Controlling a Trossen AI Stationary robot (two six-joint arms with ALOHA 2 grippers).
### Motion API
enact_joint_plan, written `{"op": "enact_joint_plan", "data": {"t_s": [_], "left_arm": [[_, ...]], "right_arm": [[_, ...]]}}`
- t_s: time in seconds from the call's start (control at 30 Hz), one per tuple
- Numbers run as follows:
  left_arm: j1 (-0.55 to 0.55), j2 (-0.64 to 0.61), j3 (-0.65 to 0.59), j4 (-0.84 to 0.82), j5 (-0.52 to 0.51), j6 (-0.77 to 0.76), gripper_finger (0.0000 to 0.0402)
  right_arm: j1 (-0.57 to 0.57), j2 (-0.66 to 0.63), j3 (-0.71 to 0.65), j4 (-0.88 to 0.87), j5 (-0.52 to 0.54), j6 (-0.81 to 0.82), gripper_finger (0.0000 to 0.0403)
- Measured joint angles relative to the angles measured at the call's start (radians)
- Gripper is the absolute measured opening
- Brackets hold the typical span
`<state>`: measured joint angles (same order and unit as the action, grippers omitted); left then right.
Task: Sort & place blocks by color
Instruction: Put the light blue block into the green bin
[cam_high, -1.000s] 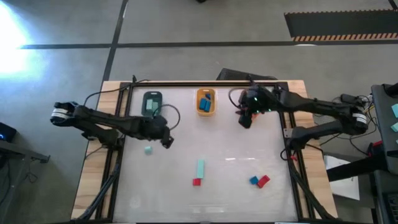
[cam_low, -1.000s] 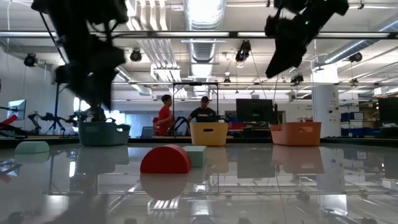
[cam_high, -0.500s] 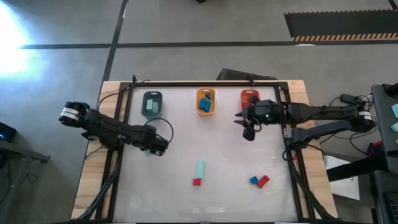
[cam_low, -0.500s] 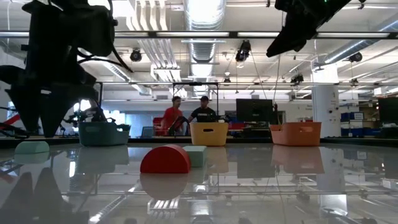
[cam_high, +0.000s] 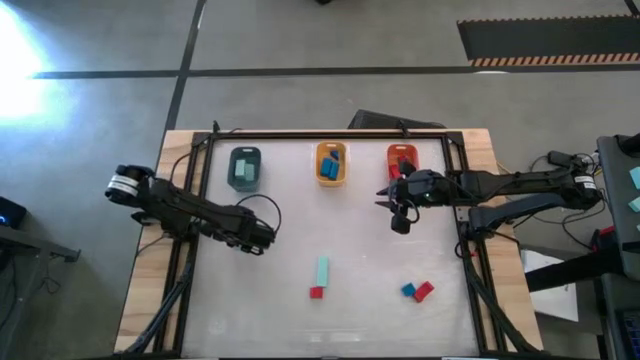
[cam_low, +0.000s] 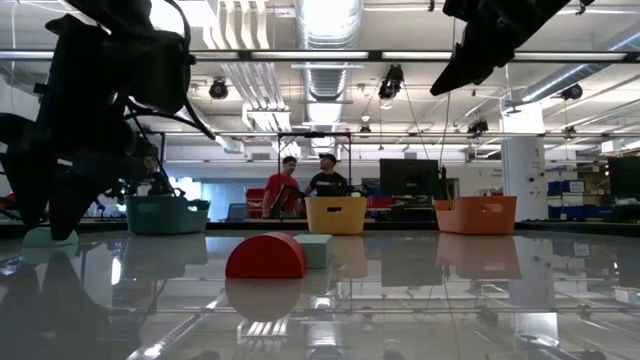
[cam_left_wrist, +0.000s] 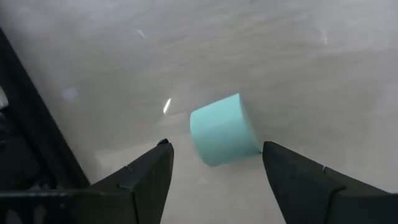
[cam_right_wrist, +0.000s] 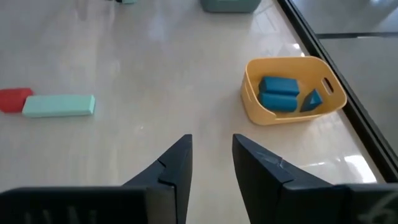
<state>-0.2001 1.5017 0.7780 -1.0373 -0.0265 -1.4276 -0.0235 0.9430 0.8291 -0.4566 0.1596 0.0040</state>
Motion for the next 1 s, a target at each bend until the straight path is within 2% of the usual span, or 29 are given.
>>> {"op": "enact_joint_plan", "data": {"t_s": [0.37,0.77,1.0], "left_arm": [[0.000,0.046,0.003,0.035,0.002,0.015,0.0224],[0.000,0.044,0.002,0.039,0.003,-0.006,0.0116],[0.000,0.036,0.018,0.031,-0.003,0.001,0.0110]], "right_arm": [[0.000,-0.022,0.000,-0.002,0.000,-0.030,0.0087],[0.000,-0.023,0.000,-0.002,-0.001,-0.048,0.0080],[0.000,-0.023,0.000,-0.003,-0.001,-0.048,0.0079]]}}
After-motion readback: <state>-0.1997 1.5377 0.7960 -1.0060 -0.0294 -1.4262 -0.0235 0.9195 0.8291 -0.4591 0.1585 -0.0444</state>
